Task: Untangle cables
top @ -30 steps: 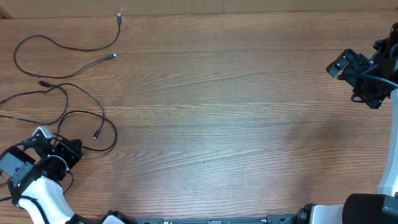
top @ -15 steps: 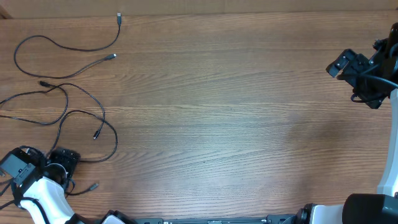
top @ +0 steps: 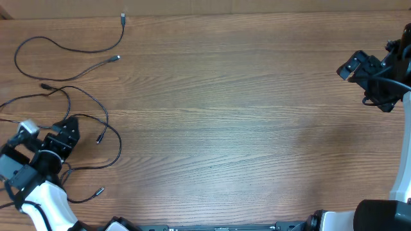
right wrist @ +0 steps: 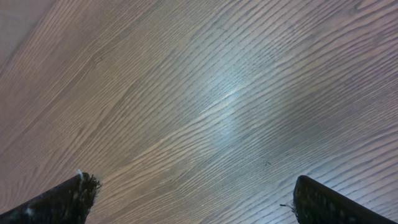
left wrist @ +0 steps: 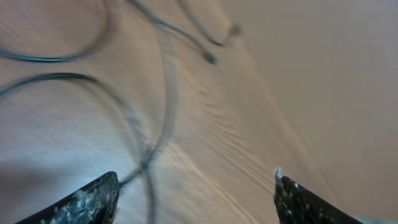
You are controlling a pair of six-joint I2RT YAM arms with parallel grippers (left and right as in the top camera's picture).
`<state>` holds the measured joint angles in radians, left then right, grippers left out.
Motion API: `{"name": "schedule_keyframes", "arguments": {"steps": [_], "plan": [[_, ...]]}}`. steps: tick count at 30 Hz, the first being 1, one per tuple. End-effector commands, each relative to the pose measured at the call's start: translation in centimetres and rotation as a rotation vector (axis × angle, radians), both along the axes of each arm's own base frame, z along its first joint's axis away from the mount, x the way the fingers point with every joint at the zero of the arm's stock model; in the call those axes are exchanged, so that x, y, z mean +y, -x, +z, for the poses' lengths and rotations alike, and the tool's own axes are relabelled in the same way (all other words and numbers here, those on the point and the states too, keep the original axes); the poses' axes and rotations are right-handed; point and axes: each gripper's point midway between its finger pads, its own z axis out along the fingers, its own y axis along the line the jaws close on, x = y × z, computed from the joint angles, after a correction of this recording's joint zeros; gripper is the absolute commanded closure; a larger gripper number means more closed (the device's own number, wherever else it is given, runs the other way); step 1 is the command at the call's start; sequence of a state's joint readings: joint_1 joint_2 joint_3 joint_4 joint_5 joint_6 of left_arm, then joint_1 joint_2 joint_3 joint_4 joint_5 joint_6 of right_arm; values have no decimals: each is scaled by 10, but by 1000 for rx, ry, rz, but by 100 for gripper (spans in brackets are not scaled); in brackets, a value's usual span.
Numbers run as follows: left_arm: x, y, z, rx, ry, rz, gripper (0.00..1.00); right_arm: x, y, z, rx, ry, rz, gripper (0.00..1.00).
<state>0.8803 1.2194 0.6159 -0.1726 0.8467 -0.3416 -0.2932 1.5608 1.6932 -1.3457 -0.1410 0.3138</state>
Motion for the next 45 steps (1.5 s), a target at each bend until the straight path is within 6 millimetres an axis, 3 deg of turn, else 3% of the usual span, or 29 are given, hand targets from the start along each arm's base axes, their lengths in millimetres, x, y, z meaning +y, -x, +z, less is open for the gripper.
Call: {"name": "schedule_keyframes", "arguments": {"steps": [1,9,15,19,22,28,31,34,37,39,45], "plan": [[-25,-13,1,7,-1,-81,17,-2,-2,2,-9,10,0,0],[-44,-28,-35,241,-224,-12,14,-2,-2,2,-9,10,0,0],[-55,-21,-69,445,-364,19,23,-2,-2,2,-9,10,0,0],[-62,-19,-92,642,-325,-66,12,-2,-2,2,-9,10,0,0],[-58,-30,-81,734,-341,-135,0,-2,-2,2,-9,10,0,0],[-42,-64,-42,736,-363,-119,0,-2,-2,2,-9,10,0,0],[-36,-78,-37,686,-381,-86,0,-2,-2,2,-9,10,0,0],[-3,-68,-46,768,-385,140,1,-2,-2,3,-10,11,0,0],[9,-67,-65,804,-337,186,5,-2,-2,2,-9,10,0,0],[7,-65,-86,841,-279,173,5,-2,-2,2,-9,10,0,0],[2,-68,-117,883,-227,148,11,-2,-2,2,-9,10,0,0]]}}
